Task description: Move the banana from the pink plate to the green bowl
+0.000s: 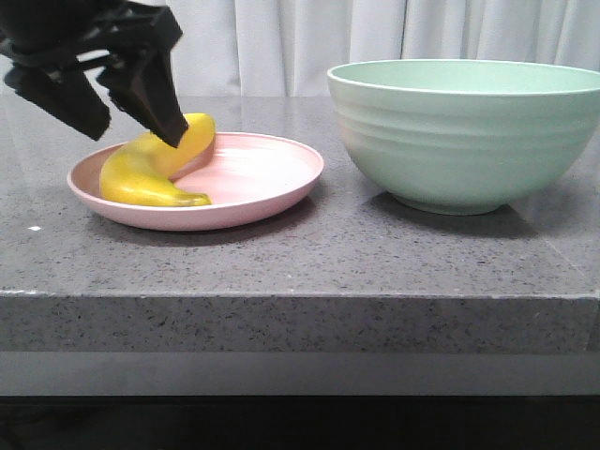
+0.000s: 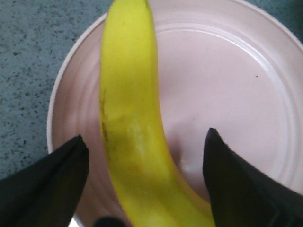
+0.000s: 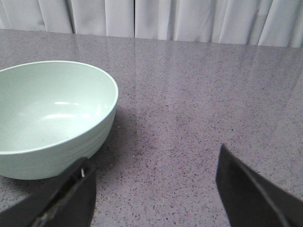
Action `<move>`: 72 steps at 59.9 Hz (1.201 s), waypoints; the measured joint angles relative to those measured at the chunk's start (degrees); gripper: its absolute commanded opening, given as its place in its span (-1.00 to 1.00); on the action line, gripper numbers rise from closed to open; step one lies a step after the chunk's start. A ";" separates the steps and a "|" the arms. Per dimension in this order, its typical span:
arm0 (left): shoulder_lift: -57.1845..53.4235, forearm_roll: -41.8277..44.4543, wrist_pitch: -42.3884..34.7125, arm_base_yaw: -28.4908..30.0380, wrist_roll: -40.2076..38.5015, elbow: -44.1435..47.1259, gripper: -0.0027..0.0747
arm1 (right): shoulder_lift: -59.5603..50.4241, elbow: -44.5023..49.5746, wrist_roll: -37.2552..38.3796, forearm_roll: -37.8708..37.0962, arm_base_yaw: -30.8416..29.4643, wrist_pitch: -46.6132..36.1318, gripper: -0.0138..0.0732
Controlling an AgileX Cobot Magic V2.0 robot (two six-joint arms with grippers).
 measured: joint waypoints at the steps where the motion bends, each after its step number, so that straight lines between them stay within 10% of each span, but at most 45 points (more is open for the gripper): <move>1: 0.26 0.00 0.00 0.00 0.00 0.01 0.34 | 0.00 0.00 0.00 0.00 0.00 0.00 0.57; 39: 5.53 -0.11 -1.16 0.00 -0.50 -0.35 0.33 | 0.00 0.00 0.00 0.00 0.00 0.00 0.57; 72: 5.93 -0.01 -4.34 -0.02 -0.99 -0.51 -0.50 | 0.00 0.00 0.00 0.00 0.00 0.00 0.57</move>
